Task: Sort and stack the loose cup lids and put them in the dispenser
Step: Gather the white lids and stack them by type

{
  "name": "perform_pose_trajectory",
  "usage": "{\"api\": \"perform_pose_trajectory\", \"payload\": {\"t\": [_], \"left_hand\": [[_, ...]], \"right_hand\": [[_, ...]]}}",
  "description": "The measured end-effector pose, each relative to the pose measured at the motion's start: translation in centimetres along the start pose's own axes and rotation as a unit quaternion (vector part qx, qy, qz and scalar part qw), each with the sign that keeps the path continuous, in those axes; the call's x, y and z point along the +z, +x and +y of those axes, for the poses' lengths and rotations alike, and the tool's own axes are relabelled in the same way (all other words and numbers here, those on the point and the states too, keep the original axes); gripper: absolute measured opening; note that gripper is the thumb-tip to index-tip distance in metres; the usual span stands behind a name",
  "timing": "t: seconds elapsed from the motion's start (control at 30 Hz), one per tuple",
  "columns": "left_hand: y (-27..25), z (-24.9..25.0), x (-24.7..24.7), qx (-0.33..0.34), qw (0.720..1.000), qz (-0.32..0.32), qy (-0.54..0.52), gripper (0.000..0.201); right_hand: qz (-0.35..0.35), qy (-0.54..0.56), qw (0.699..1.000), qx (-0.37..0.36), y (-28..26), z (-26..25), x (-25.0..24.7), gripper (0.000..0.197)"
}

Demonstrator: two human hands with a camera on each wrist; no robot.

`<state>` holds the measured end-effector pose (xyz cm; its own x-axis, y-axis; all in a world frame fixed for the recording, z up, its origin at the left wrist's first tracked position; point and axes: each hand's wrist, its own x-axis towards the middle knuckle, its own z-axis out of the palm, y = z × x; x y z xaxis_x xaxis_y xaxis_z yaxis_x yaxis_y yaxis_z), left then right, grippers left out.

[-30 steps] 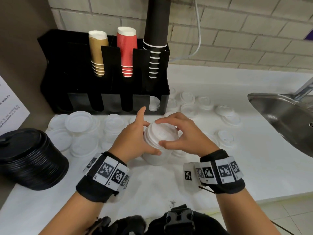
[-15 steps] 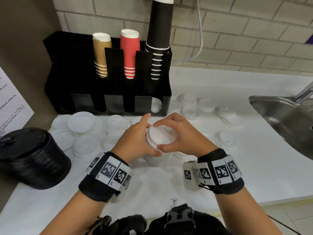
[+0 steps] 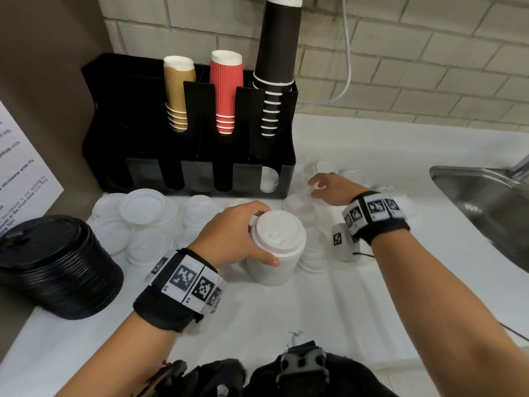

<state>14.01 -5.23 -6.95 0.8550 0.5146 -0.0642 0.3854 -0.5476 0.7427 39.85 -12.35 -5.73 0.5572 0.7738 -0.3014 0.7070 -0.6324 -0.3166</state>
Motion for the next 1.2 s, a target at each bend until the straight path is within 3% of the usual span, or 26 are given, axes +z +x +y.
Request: {"api": "perform_pose_trajectory", "payload": {"t": [0.07, 0.2, 0.33, 0.43, 0.53, 0.6, 0.77, 0.83, 0.9, 0.97, 1.07, 1.13, 1.2], "left_hand": [[0.1, 0.0, 0.0, -0.001, 1.0, -0.002, 0.003, 0.078], [0.1, -0.1, 0.0, 0.003, 1.0, -0.005, 0.0, 0.076], [0.1, -0.3, 0.0, 0.003, 1.0, -0.006, 0.001, 0.077], [0.1, -0.4, 0.0, 0.002, 1.0, -0.009, 0.004, 0.079], [0.2, -0.5, -0.1, 0.002, 1.0, -0.01, 0.003, 0.08], [0.2, -0.5, -0.1, 0.003, 1.0, -0.011, 0.001, 0.08], [0.4, -0.5, -0.1, 0.003, 1.0, -0.015, -0.002, 0.08], [0.3, -0.6, -0.2, 0.002, 1.0, -0.015, -0.004, 0.08], [0.3, -0.5, -0.1, 0.002, 1.0, -0.016, -0.003, 0.08], [0.3, -0.5, -0.1, 0.001, 1.0, -0.016, -0.002, 0.08], [0.2, -0.4, -0.1, -0.002, 1.0, -0.015, -0.004, 0.081], [0.2, -0.4, -0.2, -0.005, 1.0, -0.016, -0.005, 0.081], [0.3, -0.3, -0.2, -0.006, 1.0, -0.018, -0.005, 0.081]], "right_hand": [[-0.02, -0.083, 0.995, 0.044, 1.9, 0.0, 0.2, 0.05], [-0.013, -0.172, 0.984, 0.044, 3.7, -0.8, 1.2, 0.058], [0.0, -0.211, 0.977, 0.042, 4.4, -0.1, 0.6, 0.043], [-0.031, -0.247, 0.966, 0.067, 4.6, 1.3, -0.8, 0.038], [-0.036, -0.187, 0.979, 0.071, 4.8, 3.3, -2.5, 0.027], [-0.036, -0.13, 0.989, 0.066, 5.1, 4.6, -3.3, 0.031], [-0.08, -0.06, 0.995, 0.026, 5.1, 5.8, -2.4, 0.087], [-0.091, -0.056, 0.994, 0.005, 5.1, 5.3, -1.3, 0.095], [-0.096, -0.044, 0.994, -0.009, 5.4, 4.9, -0.6, 0.085], [-0.099, -0.018, 0.995, -0.008, 5.7, 4.5, -0.6, 0.063], [-0.004, -0.001, 1.0, 0.025, 6.9, 4.3, -1.1, 0.048], [0.07, -0.024, 0.996, 0.058, 8.0, 4.2, -1.2, 0.054], [0.095, -0.036, 0.991, 0.089, 9.0, 4.2, -0.9, 0.069]]}}
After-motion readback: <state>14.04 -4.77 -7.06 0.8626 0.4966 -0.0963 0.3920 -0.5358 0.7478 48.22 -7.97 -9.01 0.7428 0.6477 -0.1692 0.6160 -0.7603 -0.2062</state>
